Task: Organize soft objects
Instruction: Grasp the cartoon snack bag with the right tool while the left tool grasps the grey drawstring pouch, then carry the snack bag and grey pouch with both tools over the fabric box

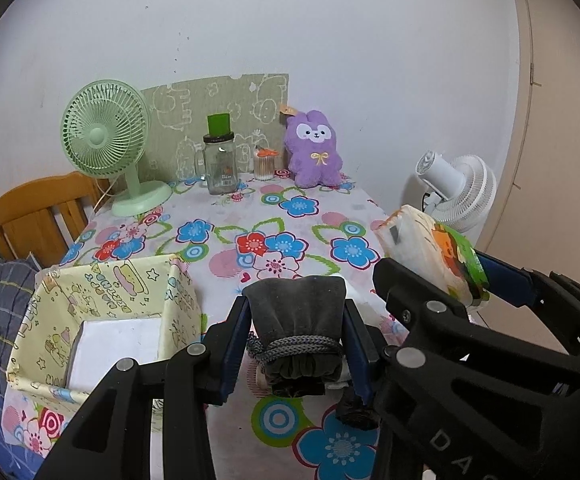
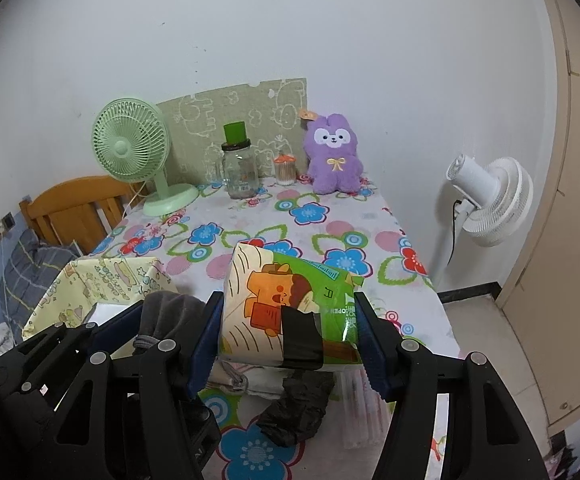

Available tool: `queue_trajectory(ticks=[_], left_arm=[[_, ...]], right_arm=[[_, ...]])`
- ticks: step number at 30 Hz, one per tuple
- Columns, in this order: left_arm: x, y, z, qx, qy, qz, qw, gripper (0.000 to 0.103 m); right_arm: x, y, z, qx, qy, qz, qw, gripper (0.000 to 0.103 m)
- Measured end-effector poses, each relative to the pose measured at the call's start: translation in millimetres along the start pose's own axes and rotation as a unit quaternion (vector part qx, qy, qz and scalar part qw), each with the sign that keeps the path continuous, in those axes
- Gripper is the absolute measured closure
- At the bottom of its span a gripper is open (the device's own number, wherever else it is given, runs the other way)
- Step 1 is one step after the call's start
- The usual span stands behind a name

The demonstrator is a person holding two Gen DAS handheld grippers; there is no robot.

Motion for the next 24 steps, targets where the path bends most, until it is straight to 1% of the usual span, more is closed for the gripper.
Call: queue_trajectory(ticks=[5,10,18,24], left_arm=[[-6,2,4,0.001,0.006,-0.008,0.9999,0.057],[-17,2,6,-0.002,0.011,-0.007,0.9999,0.057],[-45,2,8,-0.003,0.028,0.009,0.9996,0.057],[-67,2,8,-0.004,0.037,0.013,0.9992,0.057]], right_arm=[[-7,1,1,-0.001,0.0,0.003,1.0,0.038],[-19,2,-1,-0.007,0.007,0.003,1.0,0.038],[-45,7,-7,-0.007,0.012,0.02,1.0,0.038],[-68,11,-14,-0.008,0.024,0.033,0.999,0.038]])
Point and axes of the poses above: each gripper's, at about its wrist camera, not at the fingertips, and z roughly against the way its jaws point, x to its right, y to its top, the point moved 4 cm from there along -z, roughly the way its jaws point, and after that the axes turned 11 degrees about -z, right-handed, at the moved point
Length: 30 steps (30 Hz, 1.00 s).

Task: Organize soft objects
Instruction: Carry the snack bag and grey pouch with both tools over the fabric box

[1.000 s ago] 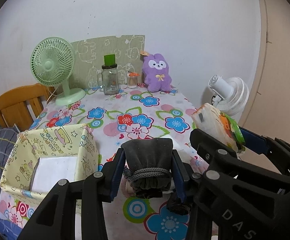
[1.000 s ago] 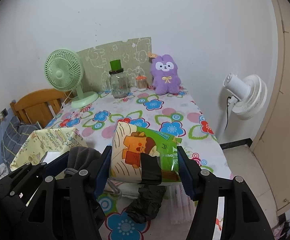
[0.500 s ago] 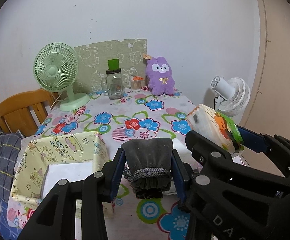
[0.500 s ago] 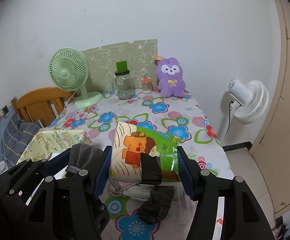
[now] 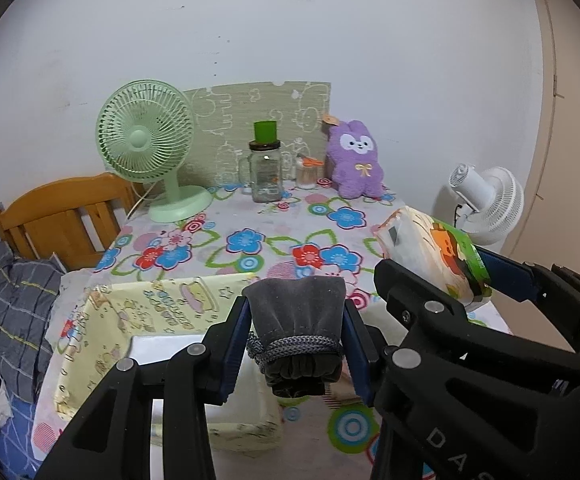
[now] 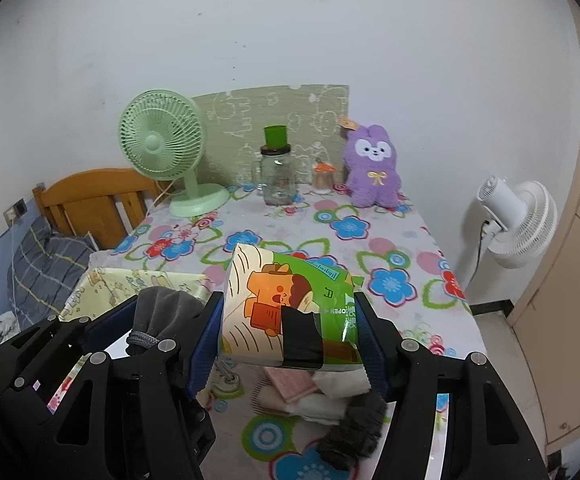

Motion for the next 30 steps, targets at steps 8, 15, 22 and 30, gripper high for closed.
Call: queue_trajectory(ticks=[8,15,22,30], left_arm=[[-30,-3,-6,-0.006,0.012,0.006,0.9999,0.057],[-57,-9,-12,-0.017,0.019,0.014,0.9996,0.057],[-80,-20,-21,-0.035,0.026,0.019,0.9989,0.057],[-104,-37,-31,-0.057,0.038,0.027,0.9973,0.057]], right_arm=[[-30,3,-15,-0.007,0.015,0.012,1.0,0.038],[-55,3,-29,-0.016,0.029,0.024,0.999,0.038],[-81,-3,-48,-0.038,0.051,0.038,0.997,0.038],[-108,-13,-69,-0.056,0.063,0.054,0.995,0.038]])
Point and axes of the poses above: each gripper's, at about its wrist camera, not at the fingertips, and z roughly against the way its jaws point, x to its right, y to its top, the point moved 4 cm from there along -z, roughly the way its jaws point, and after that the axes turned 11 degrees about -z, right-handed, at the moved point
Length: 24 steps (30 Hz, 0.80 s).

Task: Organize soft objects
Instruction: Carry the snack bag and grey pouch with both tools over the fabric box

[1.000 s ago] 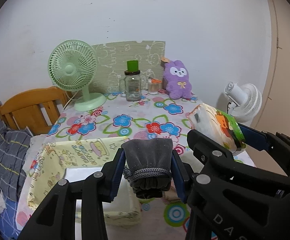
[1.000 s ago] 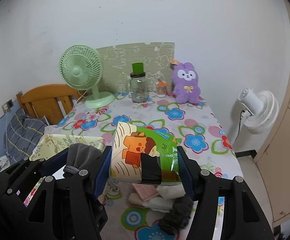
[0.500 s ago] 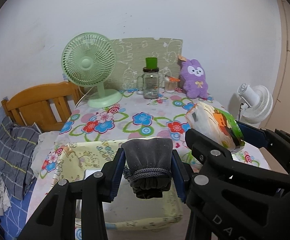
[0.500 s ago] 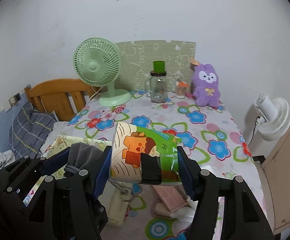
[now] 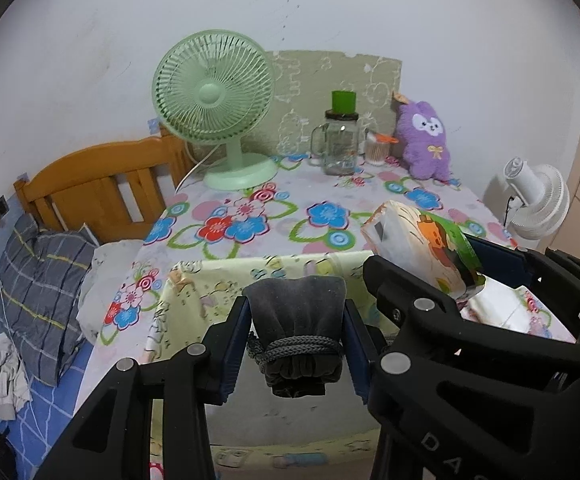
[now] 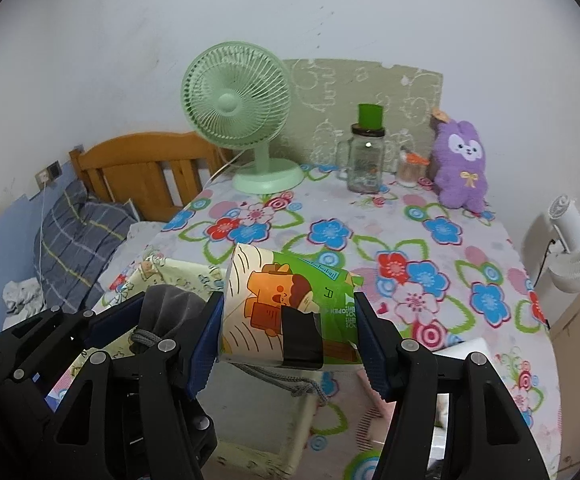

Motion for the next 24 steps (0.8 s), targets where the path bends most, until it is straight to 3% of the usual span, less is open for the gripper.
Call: queue_trajectory(ticks=[11,24], left_arm=[[-20,-19,-29,-0.036,-0.003,0.003,0.9993,0.055],[-23,-27,-60,-0.062,-0.041,0.002,0.9972,0.048]], right_arm=[[-18,-15,-35,-0.044,0.027,-0.002,0.999,0.038],[-16,-27,-61,-0.076,0.007,-0.003,0.997,0.038]])
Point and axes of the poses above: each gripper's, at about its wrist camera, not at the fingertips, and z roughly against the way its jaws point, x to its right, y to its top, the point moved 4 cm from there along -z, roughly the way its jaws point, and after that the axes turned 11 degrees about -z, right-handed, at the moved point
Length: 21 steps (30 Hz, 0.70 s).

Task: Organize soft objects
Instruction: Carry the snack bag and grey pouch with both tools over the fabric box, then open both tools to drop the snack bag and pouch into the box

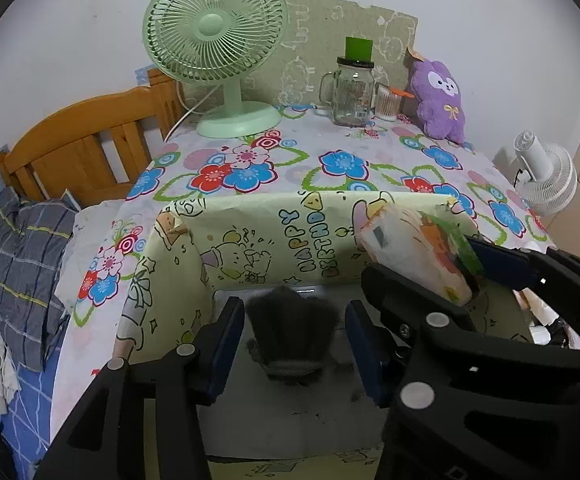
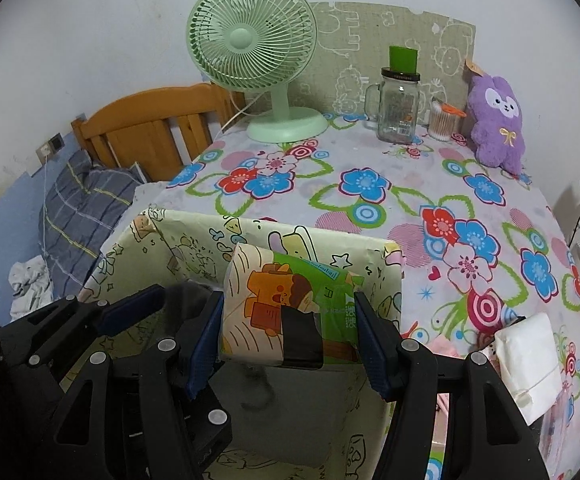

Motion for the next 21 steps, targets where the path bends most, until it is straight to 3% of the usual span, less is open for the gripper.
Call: queue_trajectory(ticks=[5,14,16,18,21], left_arm=[[2,0,-3,-0.003,-0.009,-0.008,0.9999,0.047],[10,-2,7,-0.006,-0.04,-0.015,0.9991,0.025],[10,-2,14,-0.001,-0.022,-0.016,0.9996,0.012],[8,-1,18,0.006,0.006,-0.018,0.9998,0.008],[4,-2,22,0.005,0.005,-0.011,0.9999,0.007]], right_arm=[[1,0,-2,-0.002,-0.008,0.006,1.0,0.038],[-1,2,-4,-0.012,0.005,0.012,1.0,0.031],[-2,2,-3,-0.015,0.01,0.011,1.0,0.029],[-2,2,-1,-0.016,0.014,0.006,1.0,0.026],[-4,1,5,-0.008,0.012,0.004,1.0,0.02]])
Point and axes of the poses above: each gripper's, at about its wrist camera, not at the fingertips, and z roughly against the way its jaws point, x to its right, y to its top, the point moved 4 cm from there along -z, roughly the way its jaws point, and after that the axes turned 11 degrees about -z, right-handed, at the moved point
